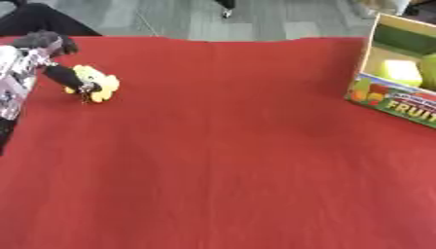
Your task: Pick up the objects with one hand, pass them to the other hand, and then place them into the box on the other side of the table.
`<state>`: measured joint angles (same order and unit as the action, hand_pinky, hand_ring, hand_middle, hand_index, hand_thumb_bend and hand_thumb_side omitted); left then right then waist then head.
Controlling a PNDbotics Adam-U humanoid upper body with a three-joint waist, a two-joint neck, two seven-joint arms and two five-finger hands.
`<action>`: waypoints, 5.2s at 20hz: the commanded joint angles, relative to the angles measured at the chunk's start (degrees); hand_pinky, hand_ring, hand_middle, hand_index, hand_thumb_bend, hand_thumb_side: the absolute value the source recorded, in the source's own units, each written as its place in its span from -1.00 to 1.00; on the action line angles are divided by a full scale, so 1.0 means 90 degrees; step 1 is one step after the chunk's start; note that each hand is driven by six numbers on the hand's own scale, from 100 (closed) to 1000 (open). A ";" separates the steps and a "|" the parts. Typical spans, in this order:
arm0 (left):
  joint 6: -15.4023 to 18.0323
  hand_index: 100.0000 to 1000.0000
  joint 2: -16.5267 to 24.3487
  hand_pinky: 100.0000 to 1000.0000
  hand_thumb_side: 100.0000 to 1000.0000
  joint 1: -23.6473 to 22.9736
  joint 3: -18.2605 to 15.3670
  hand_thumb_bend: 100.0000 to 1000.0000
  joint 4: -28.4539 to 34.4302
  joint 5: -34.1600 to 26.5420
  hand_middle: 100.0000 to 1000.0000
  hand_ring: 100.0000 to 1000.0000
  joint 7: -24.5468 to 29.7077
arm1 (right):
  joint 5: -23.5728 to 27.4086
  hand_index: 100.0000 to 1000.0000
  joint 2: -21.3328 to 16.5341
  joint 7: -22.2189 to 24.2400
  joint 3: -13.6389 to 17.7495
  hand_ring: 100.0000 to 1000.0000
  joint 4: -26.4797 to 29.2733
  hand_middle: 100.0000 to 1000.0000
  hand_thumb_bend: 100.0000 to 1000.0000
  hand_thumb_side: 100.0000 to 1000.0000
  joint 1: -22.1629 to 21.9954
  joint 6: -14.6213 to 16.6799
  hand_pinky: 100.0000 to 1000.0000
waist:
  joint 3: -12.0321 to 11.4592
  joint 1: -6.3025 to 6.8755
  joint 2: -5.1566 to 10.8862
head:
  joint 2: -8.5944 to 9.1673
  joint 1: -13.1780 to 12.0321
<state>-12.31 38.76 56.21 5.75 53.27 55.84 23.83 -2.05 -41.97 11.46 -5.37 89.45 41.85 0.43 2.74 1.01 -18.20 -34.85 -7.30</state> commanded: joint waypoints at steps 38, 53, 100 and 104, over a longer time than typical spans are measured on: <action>-0.0180 0.62 0.0030 0.55 -1.00 0.0413 -0.0258 -0.22 -0.0520 0.0796 0.43 0.54 0.0272 | -0.0443 0.81 0.0028 0.0134 -0.0167 0.88 0.0026 0.69 -1.00 -0.18 0.0239 0.0183 0.85 | 0.0195 -0.0020 -0.0197 | 0.0314 -0.0464; 0.0113 -0.01 0.0043 0.41 -1.00 0.0503 -0.0247 -0.36 -0.0455 0.0788 -0.02 0.25 0.0633 | -0.0524 0.81 0.0031 0.0165 -0.0139 0.87 -0.0147 0.68 -1.00 -0.19 0.0154 0.0316 0.85 | 0.0169 -0.0013 -0.0099 | 0.0152 -0.0417; -0.0578 -0.10 0.0474 0.35 -0.85 -0.1723 0.0382 -1.00 0.4494 -0.4286 -0.18 0.07 -0.0498 | 0.0304 0.81 -0.0153 0.0176 -0.0137 0.86 0.0727 0.68 -1.00 -0.52 0.0013 0.0280 0.85 | -0.0120 -0.0131 0.0497 | -0.0173 0.0217; -0.0490 -0.10 0.0193 0.36 -0.83 -0.1807 0.0511 -1.00 0.4587 -0.4400 -0.18 0.07 -0.0782 | 0.0447 0.79 -0.0167 0.0275 -0.0254 0.86 0.1194 0.67 -1.00 -0.64 0.0114 0.0352 0.84 | -0.0126 -0.0149 0.0502 | -0.0185 0.0251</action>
<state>-16.94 40.04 39.28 10.47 93.32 16.79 17.73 1.34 -41.27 13.62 -7.87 98.07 41.82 3.39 1.66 -0.36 -15.22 -36.20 -5.26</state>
